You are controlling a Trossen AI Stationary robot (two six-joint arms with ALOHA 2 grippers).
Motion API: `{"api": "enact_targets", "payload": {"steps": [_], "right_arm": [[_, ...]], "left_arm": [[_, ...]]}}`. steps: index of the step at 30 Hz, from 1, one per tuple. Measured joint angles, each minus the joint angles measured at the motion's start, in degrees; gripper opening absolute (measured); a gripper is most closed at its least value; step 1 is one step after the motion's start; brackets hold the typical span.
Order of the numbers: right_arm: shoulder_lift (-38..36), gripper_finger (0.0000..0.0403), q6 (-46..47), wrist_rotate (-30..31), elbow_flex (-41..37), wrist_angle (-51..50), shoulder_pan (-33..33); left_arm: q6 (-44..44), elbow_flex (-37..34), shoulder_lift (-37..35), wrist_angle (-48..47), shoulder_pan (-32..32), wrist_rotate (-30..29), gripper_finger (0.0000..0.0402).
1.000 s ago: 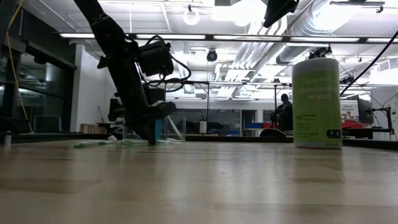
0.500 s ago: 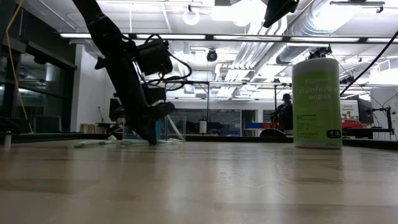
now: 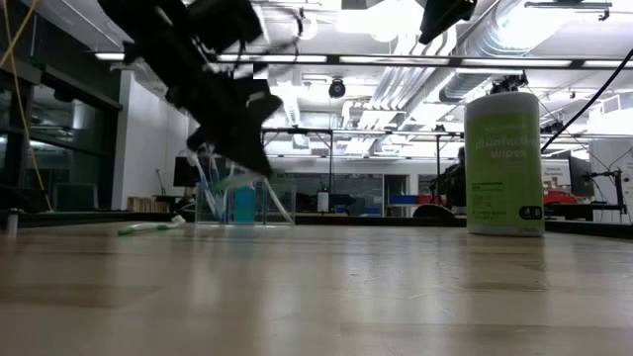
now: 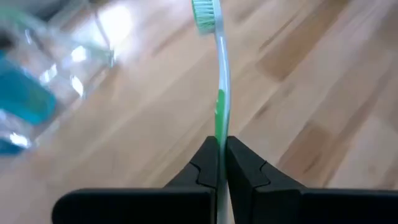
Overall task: Pick & Place toothbrushing station
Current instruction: Put the right green toothbrush into the right section of the transparent organizer
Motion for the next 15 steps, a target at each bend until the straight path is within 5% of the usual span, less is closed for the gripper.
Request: {"api": "enact_targets", "payload": {"steps": [8, 15], "right_arm": [[0.0, 0.0153, 0.0, 0.0, 0.0, 0.1, 0.0], [0.0, 0.0153, -2.6, 0.5, 0.0, 6.1, 0.9]], "left_arm": [[12.0, 0.1, -5.5, 12.0, -8.3, -9.1, 0.0003], [29.2, 0.2, -5.9, 29.9, -14.5, -10.0, 0.0003]]}}
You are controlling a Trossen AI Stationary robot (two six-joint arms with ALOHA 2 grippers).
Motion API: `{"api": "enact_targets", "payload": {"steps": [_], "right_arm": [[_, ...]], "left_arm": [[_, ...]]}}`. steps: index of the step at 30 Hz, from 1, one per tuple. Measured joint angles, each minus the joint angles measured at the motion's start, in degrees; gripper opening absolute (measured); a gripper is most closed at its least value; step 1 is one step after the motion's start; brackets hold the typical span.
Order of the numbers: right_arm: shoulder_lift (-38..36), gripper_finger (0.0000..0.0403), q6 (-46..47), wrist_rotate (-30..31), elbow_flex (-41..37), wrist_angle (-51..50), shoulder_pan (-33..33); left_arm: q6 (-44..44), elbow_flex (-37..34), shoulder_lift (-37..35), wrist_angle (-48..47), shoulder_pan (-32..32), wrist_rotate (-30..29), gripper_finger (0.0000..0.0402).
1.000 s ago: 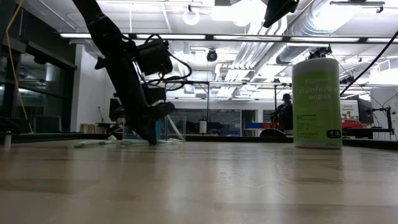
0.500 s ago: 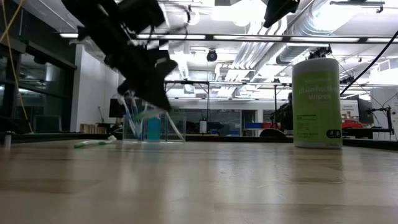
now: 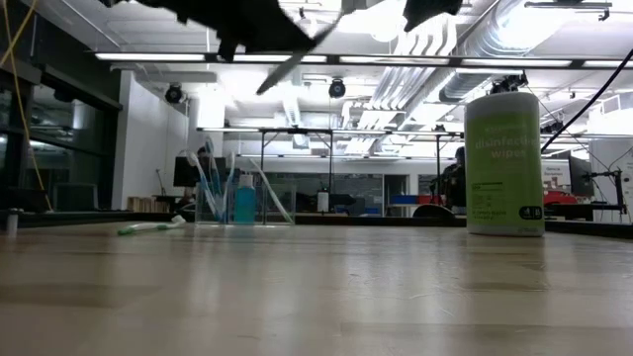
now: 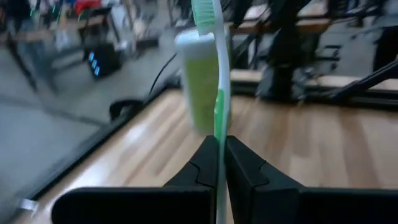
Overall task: Pick & Place toothbrushing station
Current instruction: Put the right green toothbrush into the right section of the transparent organizer
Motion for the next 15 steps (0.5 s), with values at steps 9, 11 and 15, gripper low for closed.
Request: {"api": "enact_targets", "payload": {"steps": [9, 11, 15], "right_arm": [[0.0, 0.0153, -5.5, 3.3, 0.0, 6.7, 3.1], [0.0, 0.0153, -6.8, 4.2, 0.0, 8.6, 3.9], [0.0, 0.0153, -9.7, 5.4, 0.0, 12.8, 5.5]], "left_arm": [[11.4, 0.0, 0.0, 11.9, -4.1, 0.1, 0.0003], [14.1, 0.0, 0.0, 15.0, -4.9, 1.2, 0.0003], [17.6, 0.0, 0.0, 18.5, -6.2, 2.5, 0.0003]]}}
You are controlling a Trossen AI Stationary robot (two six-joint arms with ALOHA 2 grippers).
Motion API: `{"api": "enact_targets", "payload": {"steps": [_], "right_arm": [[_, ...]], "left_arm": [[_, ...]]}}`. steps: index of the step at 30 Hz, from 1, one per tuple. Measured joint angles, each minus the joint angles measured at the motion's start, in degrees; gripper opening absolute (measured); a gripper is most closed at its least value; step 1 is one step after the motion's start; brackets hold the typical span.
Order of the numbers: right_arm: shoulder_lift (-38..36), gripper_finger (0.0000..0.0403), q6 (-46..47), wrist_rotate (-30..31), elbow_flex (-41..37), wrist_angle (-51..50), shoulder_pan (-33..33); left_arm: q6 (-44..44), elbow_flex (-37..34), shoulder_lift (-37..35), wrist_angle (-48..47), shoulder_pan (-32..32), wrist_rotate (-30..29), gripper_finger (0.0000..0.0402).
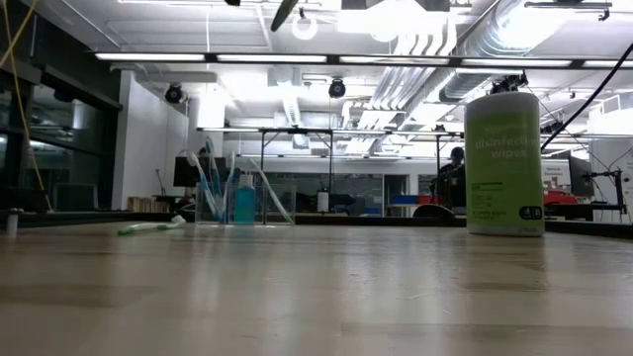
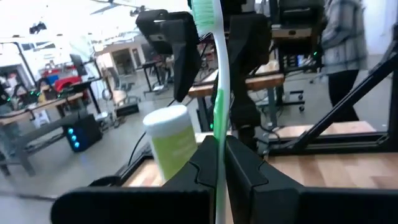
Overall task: Pick & Place toothbrushing station
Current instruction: Put the right green toothbrush into the right section of the transparent organizer
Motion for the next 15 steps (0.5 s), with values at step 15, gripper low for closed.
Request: {"api": "enact_targets", "payload": {"steps": [15], "right_arm": [[0.0, 0.0153, -6.1, -1.1, 0.0, 11.1, 3.0]], "left_arm": [[0.8, 0.0, 0.0, 4.1, -0.2, 1.2, 0.0003]]}}
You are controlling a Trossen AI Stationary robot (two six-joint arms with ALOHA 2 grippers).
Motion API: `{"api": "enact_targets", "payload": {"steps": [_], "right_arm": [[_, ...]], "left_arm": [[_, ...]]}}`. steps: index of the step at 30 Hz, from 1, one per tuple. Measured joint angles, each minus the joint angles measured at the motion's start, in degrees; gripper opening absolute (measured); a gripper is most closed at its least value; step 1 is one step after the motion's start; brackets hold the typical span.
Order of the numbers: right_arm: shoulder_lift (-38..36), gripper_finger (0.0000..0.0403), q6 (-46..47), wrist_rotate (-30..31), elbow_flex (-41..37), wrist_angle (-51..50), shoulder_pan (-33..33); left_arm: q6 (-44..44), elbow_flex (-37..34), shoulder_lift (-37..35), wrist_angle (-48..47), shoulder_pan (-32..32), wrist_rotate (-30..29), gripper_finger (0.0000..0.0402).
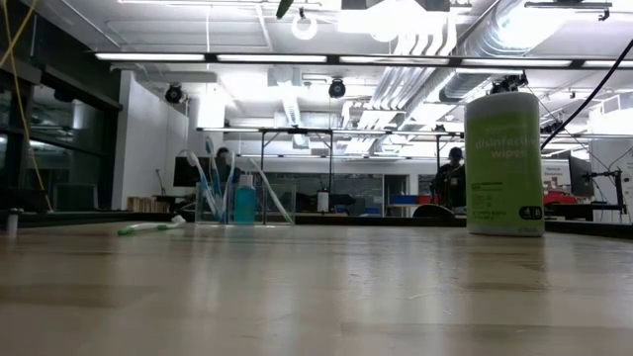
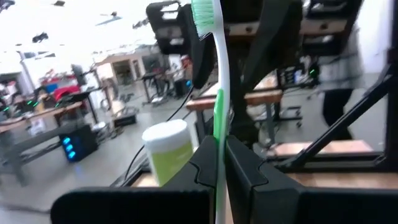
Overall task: Pick & Place toothbrushing station
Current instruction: Put the right green toothbrush into the right section of the transparent organizer
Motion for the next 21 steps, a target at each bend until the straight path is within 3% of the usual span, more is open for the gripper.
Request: {"api": "enact_targets", "payload": {"steps": [5, 15, 21], "right_arm": [[0.0, 0.0153, -0.8, -0.4, 0.0, 3.2, 0.0], [0.0, 0.0151, -1.7, -4.0, 0.0, 8.2, 0.0], [0.0, 0.0131, -1.9, -4.6, 0.0, 8.8, 0.0]], "left_arm": [[1.4, 0.0, 0.0, 2.2, 0.1, 4.3, 0.0003], [1.5, 0.0, 0.0, 1.9, 0.9, 4.4, 0.0003], [1.5, 0.0, 0.0, 2.2, 1.0, 4.6, 0.0003]]}}
